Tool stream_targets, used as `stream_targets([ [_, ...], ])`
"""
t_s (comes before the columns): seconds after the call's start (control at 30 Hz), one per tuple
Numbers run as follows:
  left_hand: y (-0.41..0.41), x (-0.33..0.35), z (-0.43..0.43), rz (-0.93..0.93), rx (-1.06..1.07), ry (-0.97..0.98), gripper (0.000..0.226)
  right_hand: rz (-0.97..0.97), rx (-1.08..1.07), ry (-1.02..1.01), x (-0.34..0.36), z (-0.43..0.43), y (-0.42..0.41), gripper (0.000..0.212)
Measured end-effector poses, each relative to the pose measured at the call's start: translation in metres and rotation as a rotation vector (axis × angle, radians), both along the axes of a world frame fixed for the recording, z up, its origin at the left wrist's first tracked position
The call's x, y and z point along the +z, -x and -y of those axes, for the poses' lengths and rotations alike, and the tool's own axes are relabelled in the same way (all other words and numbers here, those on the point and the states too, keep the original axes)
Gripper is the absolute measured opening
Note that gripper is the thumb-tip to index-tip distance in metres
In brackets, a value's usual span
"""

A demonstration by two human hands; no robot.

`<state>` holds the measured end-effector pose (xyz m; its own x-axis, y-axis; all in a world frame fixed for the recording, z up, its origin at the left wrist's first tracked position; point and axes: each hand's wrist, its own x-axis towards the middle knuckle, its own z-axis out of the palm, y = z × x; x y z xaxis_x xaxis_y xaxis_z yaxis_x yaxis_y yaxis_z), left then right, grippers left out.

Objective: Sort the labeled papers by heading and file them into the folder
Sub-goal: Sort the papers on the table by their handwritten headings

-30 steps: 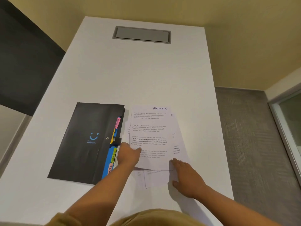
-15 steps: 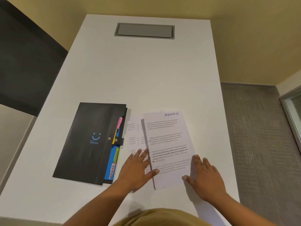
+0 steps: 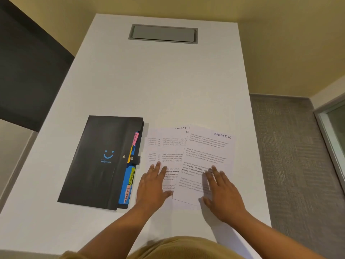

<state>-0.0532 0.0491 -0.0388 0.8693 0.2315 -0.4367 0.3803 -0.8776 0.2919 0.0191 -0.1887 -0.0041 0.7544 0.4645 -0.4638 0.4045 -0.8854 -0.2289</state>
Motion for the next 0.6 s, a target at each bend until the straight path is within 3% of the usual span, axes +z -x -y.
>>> stream_targets([
  [0.17, -0.003, -0.004, -0.006, 0.003, 0.027, -0.011, 0.116, -0.116, 0.192, 0.134, -0.003, -0.018, -0.004, 0.085],
  [0.3, -0.006, -0.003, -0.005, 0.024, 0.111, 0.011, 0.097, -0.158, 0.249, 0.158, -0.006, 0.001, 0.022, 0.087],
  [0.37, -0.009, 0.0, 0.003, 0.089, 0.261, 0.06, 0.089, -0.18, 0.243, 0.161, -0.007, 0.011, 0.035, 0.086],
  [0.47, -0.022, 0.012, 0.019, 0.225, 0.632, 0.284, 0.075, -0.197, 0.23, 0.164, -0.005, 0.015, 0.044, 0.089],
  [0.6, -0.044, 0.02, 0.027, 0.142, 0.899, 0.468, 0.065, -0.209, 0.217, 0.157, -0.003, 0.011, 0.045, 0.088],
])
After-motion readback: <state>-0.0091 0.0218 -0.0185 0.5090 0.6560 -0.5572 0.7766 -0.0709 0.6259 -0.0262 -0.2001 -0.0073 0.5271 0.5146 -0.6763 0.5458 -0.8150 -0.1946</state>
